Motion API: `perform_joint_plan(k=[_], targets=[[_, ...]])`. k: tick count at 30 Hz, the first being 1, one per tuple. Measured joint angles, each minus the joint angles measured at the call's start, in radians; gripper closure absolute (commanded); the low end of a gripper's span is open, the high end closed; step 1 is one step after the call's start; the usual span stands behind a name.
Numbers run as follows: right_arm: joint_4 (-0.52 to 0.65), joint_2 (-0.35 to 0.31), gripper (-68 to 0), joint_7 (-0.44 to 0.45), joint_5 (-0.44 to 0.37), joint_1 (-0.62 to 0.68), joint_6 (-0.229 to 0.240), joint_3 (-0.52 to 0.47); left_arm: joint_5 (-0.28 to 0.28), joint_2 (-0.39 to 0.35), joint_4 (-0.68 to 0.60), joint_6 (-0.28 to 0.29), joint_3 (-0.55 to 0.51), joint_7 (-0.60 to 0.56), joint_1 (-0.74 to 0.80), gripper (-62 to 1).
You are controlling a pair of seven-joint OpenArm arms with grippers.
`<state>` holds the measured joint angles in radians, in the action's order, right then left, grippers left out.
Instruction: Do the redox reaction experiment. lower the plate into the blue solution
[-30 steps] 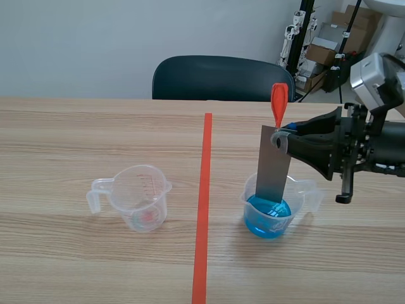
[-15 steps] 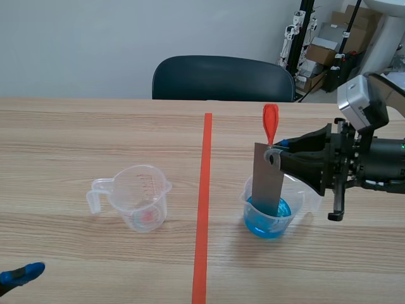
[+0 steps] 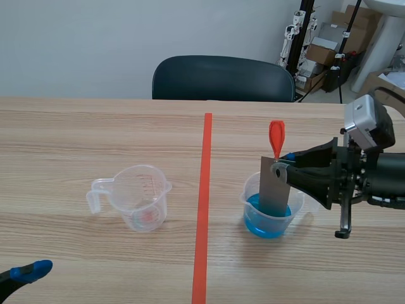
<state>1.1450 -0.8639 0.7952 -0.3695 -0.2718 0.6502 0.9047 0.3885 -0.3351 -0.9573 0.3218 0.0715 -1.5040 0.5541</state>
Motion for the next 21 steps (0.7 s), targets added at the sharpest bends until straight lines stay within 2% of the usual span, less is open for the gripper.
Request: perform_joint_plan(k=[5,9,14,17,21], targets=[[-0.015,0.0,-0.6,0.047,0.031,0.004,-0.017,0.0,0.004,0.0,0.0,0.016,0.002,0.0,0.0,-62.3],[-0.031,0.011,-0.6,0.06,0.061,0.01,-0.067,0.0,0.004,0.0,0.0,0.016,0.002,-0.001,0.0,-62.3],[-0.066,0.044,-0.6,0.081,0.096,0.013,-0.067,0.0,0.004,0.0,0.0,0.016,0.002,0.0,0.0,-62.3],[-0.07,0.054,-0.6,0.093,0.105,0.019,-0.093,0.0,0.004,0.0,0.0,0.016,0.002,0.0,0.0,-62.3],[-0.07,0.058,-0.6,0.107,0.119,0.026,-0.098,0.0,0.004,0.0,0.0,0.016,0.002,0.0,0.0,-62.3]])
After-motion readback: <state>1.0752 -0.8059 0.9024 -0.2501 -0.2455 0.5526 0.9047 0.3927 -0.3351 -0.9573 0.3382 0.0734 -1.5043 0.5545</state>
